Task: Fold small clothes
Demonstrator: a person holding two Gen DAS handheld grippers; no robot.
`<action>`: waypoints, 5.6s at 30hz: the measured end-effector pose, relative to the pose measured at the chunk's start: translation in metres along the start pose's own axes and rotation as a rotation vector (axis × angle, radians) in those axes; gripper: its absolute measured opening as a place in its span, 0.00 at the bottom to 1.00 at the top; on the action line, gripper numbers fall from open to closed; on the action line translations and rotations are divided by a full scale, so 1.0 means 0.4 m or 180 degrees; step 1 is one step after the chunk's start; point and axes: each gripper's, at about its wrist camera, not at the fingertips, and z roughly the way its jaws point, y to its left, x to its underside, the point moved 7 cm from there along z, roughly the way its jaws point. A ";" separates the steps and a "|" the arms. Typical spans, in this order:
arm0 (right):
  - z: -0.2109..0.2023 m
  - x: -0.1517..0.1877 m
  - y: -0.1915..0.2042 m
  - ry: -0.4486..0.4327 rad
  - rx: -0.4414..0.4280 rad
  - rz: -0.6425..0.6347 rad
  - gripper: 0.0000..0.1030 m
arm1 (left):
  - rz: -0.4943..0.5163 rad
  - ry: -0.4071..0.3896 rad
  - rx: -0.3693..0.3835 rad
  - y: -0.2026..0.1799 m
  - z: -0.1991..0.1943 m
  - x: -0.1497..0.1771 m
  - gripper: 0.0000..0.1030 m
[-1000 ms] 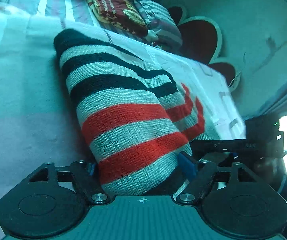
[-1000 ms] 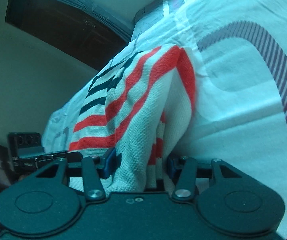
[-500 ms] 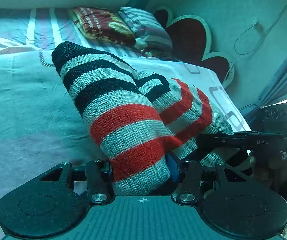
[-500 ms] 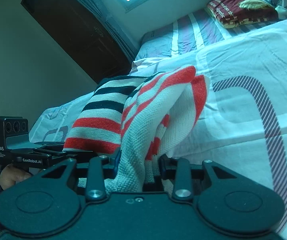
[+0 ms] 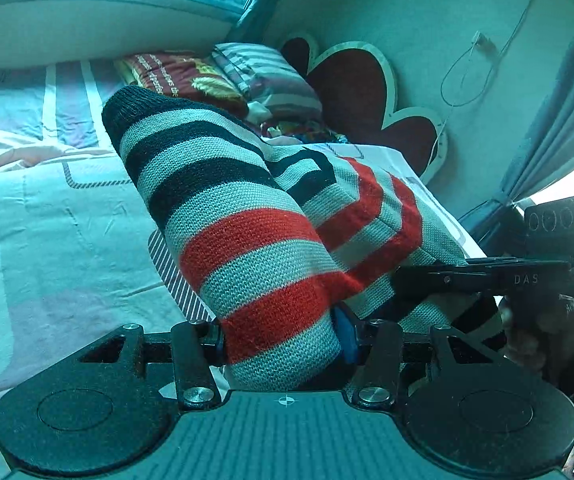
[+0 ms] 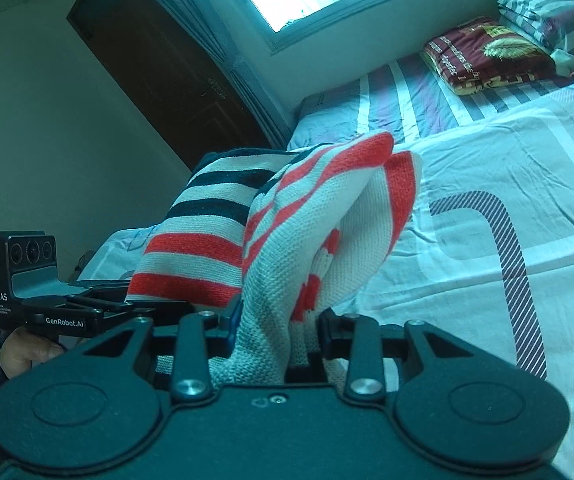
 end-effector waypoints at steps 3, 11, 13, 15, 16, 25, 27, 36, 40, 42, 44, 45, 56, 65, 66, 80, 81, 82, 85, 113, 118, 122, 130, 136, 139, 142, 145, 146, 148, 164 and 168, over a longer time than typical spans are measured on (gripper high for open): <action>-0.008 0.002 0.032 -0.0005 -0.0037 -0.0080 0.34 | 0.0041 -0.0049 -0.0044 -0.014 -0.043 0.006 0.49; 0.023 0.022 0.136 0.0027 -0.0170 -0.0218 0.34 | 0.0044 -0.0161 -0.0198 0.012 -0.173 0.048 0.49; 0.047 0.029 0.172 0.0033 -0.0199 -0.0269 0.34 | 0.0008 -0.0198 -0.0255 0.033 -0.209 0.065 0.49; 0.079 0.037 0.209 0.0052 -0.0252 -0.0309 0.34 | -0.0032 -0.0226 -0.0304 0.065 -0.247 0.081 0.49; 0.098 0.040 0.224 0.0070 -0.0282 -0.0315 0.34 | -0.0066 -0.0234 -0.0331 0.086 -0.266 0.090 0.49; 0.349 0.111 0.394 0.0319 -0.0554 -0.0481 0.34 | -0.0360 -0.0277 -0.0648 0.330 -0.412 0.216 0.49; 0.407 0.130 0.426 0.0384 -0.0632 -0.0447 0.34 | -0.0443 -0.0272 -0.0681 0.392 -0.431 0.243 0.49; 0.631 0.229 0.503 0.0748 -0.0857 -0.0329 0.34 | -0.0662 -0.0156 -0.0708 0.618 -0.475 0.381 0.49; 0.720 0.280 0.475 0.0976 -0.0791 -0.0298 0.34 | -0.0952 -0.0147 -0.0645 0.696 -0.449 0.467 0.53; 0.747 0.294 0.438 0.1034 -0.0837 -0.0162 0.33 | -0.1219 -0.0318 -0.0536 0.720 -0.437 0.498 0.58; 0.741 0.301 0.416 0.1037 -0.0962 0.0031 0.32 | -0.1245 -0.0411 -0.0552 0.714 -0.424 0.511 0.60; 0.735 0.305 0.418 0.1024 -0.0962 0.0004 0.32 | -0.1225 -0.0419 -0.0579 0.710 -0.420 0.514 0.60; 0.622 0.271 0.385 0.0834 -0.0554 -0.0137 0.49 | -0.1169 -0.0380 -0.0871 0.632 -0.538 0.567 0.77; 0.610 0.290 0.357 0.0896 -0.0389 -0.0120 0.39 | -0.1485 -0.0555 -0.0952 0.627 -0.560 0.661 0.78; 0.608 0.290 0.355 0.0891 -0.0395 -0.0086 0.39 | -0.1457 -0.0557 -0.1009 0.619 -0.561 0.665 0.78; 0.543 0.354 0.378 0.0872 -0.0137 -0.0119 0.31 | -0.1505 -0.0654 -0.1574 0.548 -0.595 0.744 0.78; 0.536 0.356 0.377 0.0845 -0.0107 -0.0111 0.32 | -0.1490 -0.0648 -0.1628 0.544 -0.602 0.747 0.78; 0.531 0.357 0.377 0.0818 -0.0056 -0.0118 0.33 | -0.1478 -0.0646 -0.1680 0.536 -0.611 0.750 0.78; 0.506 0.359 0.371 0.0741 0.0139 -0.0104 0.33 | -0.1354 -0.0605 -0.1916 0.500 -0.654 0.769 0.78; -0.208 0.578 0.764 -0.0460 0.0772 -0.1348 0.80 | -0.0415 -0.1327 -0.2496 -0.230 -0.907 0.819 1.00; -0.244 0.580 0.778 -0.0570 0.0788 -0.1437 0.80 | -0.0411 -0.1388 -0.2549 -0.259 -0.935 0.832 1.00; -0.262 0.586 0.790 -0.0612 0.0760 -0.1466 0.80 | -0.0409 -0.1438 -0.2575 -0.270 -0.952 0.828 1.00; -0.294 0.573 0.808 -0.0732 0.0735 -0.1493 0.81 | -0.0317 -0.1496 -0.2584 -0.296 -0.959 0.803 1.00; -0.293 0.572 0.815 -0.0746 0.0706 -0.1490 0.81 | -0.0292 -0.1532 -0.2589 -0.314 -0.971 0.803 1.00; -0.292 0.574 0.821 -0.0756 0.0692 -0.1490 0.81 | -0.0280 -0.1561 -0.2590 -0.319 -0.976 0.803 1.00; -0.295 0.573 0.825 -0.0768 0.0679 -0.1505 0.81 | -0.0273 -0.1549 -0.2586 -0.316 -0.977 0.802 1.00; -0.297 0.568 0.823 -0.0781 0.0677 -0.1485 0.82 | -0.0265 -0.1533 -0.2558 -0.316 -0.976 0.802 1.00; -0.297 0.567 0.823 -0.0785 0.0674 -0.1482 0.82 | -0.0261 -0.1529 -0.2563 -0.316 -0.976 0.803 1.00; -0.296 0.567 0.824 -0.0781 0.0665 -0.1476 0.82 | -0.0248 -0.1513 -0.2572 -0.311 -0.975 0.799 1.00; -0.279 0.563 0.841 -0.0772 0.0610 -0.1476 0.82 | -0.0249 -0.1531 -0.2681 -0.293 -0.988 0.796 1.00; -0.275 0.563 0.853 -0.0775 0.0562 -0.1469 0.82 | -0.0222 -0.1528 -0.2683 -0.291 -0.993 0.798 1.00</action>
